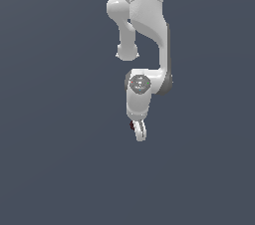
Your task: Pick up the object and move it to a goal position.
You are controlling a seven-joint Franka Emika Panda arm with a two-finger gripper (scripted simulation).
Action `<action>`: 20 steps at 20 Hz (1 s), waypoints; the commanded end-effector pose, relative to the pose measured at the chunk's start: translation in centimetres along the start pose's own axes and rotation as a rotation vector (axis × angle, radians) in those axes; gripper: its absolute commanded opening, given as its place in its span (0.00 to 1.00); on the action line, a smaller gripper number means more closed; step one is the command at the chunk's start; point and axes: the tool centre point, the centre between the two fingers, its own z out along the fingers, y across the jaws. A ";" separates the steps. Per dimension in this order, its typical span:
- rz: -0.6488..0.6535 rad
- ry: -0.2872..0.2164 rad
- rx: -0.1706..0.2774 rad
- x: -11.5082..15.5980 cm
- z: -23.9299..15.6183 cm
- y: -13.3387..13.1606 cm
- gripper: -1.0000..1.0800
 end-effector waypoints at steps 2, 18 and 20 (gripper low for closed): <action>0.000 0.000 -0.001 0.0 0.1 0.0 0.00; 0.000 0.000 0.000 0.3 -1.4 2.6 0.00; 0.000 -0.001 0.000 0.4 -1.9 3.5 0.00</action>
